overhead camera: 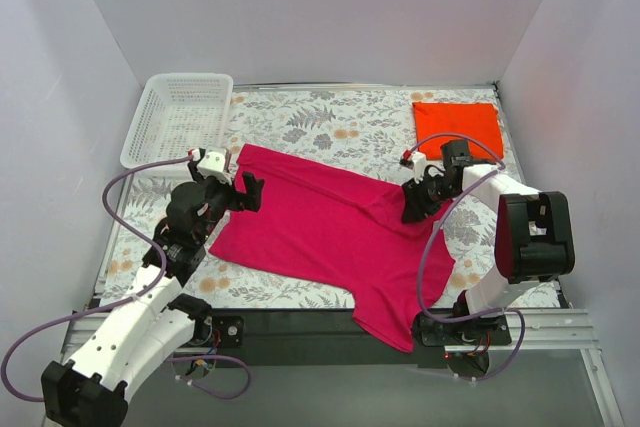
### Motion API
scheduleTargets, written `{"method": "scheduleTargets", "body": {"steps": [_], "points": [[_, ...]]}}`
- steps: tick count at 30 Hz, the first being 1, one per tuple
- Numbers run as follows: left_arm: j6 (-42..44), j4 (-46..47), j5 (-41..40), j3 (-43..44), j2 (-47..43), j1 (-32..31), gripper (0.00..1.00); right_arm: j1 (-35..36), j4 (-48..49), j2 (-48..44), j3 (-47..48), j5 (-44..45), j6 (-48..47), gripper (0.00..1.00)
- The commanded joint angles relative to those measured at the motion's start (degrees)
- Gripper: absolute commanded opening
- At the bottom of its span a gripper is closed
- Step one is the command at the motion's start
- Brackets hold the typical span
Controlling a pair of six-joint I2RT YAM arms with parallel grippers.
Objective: Fold and stack the t-shirts
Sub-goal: Fold the tshirt
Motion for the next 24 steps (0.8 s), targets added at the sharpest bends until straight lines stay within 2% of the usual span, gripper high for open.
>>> {"method": "scheduleTargets", "body": {"steps": [1,5,9,15,20,23,24], "points": [[-0.3,0.3,1.4,0.4,0.1,0.2,0.84,0.7,-1.5,-0.3,-1.0,0.8,0.0,0.42],[-0.3,0.3,1.2,0.4,-0.2,0.2,0.84,2.0,-2.6,-0.6,-1.0,1.7,-0.7,0.35],[-0.3,0.3,1.2,0.3,-0.2,0.2,0.84,2.9,-3.6,-2.4,-0.6,2.1,-1.6,0.18],[-0.3,0.3,1.1,0.3,0.1,0.2,0.84,6.9,-6.7,-8.4,-0.3,1.2,-5.3,0.01],[-0.3,0.3,1.1,0.3,0.6,0.3,0.84,13.0,-9.9,-10.8,-2.0,0.8,-11.1,0.01],[-0.3,0.2,0.9,0.2,0.6,0.2,0.84,17.0,-12.5,-10.3,-2.8,3.0,-15.8,0.14],[-0.4,0.3,0.8,0.2,0.7,0.2,0.84,18.1,-13.1,-9.9,-3.3,3.6,-16.9,0.25]]}}
